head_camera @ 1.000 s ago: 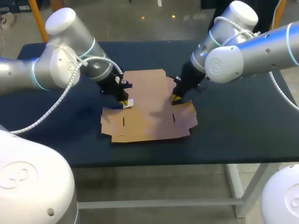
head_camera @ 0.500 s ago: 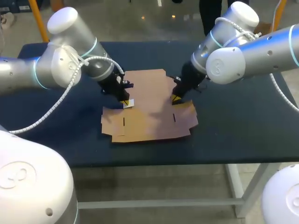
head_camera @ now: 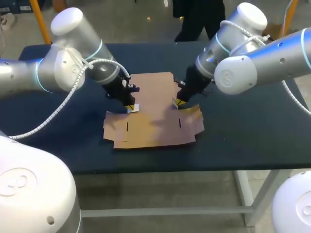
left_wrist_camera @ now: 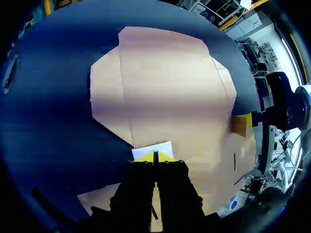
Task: Assemble the packaging by folding the flat box into shape, placing the metal phone stand inside, and closing the box properly
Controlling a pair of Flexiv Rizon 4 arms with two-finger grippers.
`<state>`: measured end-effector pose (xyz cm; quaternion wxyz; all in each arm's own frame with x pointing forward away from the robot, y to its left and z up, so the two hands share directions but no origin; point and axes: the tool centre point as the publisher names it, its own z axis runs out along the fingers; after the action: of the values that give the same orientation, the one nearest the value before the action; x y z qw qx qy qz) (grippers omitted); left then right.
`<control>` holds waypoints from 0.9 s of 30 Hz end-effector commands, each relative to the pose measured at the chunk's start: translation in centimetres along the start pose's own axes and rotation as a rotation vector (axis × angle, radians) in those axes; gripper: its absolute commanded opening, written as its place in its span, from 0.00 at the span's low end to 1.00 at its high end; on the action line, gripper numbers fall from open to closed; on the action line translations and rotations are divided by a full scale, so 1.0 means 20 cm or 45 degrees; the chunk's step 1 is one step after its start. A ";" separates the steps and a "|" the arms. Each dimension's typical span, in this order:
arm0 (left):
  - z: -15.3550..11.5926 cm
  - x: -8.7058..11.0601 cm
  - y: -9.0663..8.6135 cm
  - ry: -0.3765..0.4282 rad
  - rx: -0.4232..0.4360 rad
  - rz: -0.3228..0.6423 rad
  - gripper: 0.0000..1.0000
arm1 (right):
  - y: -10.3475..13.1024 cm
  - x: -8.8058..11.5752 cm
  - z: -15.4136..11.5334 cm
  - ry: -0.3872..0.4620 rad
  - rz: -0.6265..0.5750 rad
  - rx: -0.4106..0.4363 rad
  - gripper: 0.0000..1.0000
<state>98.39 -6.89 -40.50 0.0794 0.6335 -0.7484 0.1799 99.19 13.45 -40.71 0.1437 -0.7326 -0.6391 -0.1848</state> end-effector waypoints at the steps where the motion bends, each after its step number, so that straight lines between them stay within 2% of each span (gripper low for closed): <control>1: 0.01 0.01 0.01 -0.014 -0.003 -0.003 0.00 | -0.01 0.02 0.01 -0.009 -0.001 -0.008 0.00; 16: 0.03 0.02 0.01 -0.022 -0.017 -0.008 0.00 | -0.03 0.05 0.02 -0.052 -0.010 -0.056 0.00; 27: 0.03 0.02 0.00 -0.029 -0.020 -0.013 0.00 | -0.04 0.03 -0.03 -0.048 -0.007 -0.086 0.00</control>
<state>98.19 -7.17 -40.72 0.0791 0.6374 -0.7471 0.1713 98.88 13.88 -39.99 0.1091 -0.7384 -0.6380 -0.1892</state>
